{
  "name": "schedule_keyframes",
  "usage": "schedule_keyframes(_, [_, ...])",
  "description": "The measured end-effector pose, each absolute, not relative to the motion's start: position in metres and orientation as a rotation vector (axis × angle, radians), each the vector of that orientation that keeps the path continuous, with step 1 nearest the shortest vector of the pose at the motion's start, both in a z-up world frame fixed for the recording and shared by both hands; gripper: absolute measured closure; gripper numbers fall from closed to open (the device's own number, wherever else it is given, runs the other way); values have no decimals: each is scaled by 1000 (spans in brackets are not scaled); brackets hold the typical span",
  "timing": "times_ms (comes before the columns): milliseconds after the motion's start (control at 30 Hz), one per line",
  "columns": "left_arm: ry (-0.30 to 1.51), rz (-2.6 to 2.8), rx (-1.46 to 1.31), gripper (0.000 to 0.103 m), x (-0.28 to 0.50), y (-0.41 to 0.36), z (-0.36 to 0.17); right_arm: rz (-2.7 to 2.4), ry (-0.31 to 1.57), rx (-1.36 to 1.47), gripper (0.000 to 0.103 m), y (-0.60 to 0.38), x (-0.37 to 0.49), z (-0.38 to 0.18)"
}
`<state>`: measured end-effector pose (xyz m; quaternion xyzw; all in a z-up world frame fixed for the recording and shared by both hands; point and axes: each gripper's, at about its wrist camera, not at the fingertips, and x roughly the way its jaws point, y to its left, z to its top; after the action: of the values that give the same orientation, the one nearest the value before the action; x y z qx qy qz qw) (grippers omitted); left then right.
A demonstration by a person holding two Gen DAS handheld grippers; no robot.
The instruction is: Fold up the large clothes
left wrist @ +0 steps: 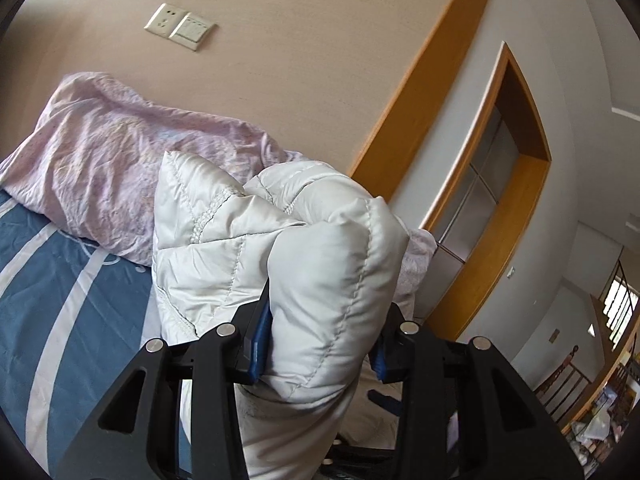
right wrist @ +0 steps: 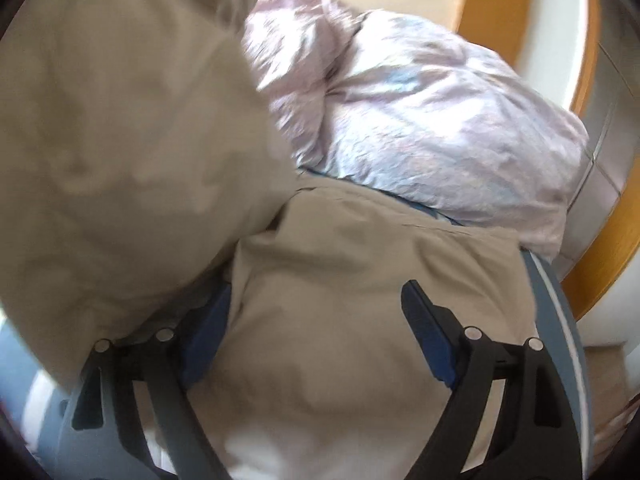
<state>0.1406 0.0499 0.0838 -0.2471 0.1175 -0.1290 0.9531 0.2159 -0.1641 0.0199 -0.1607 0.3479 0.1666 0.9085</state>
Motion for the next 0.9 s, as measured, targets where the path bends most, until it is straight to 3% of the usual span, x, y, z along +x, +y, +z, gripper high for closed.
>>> schedule_keyframes(400, [277,-415,-343,64,151,-32,84,95,741,-24,17,-315,235,48])
schedule_keyframes(900, [463,-574,-96,63,181,-148,43,86,746,199,17,-396,238,64])
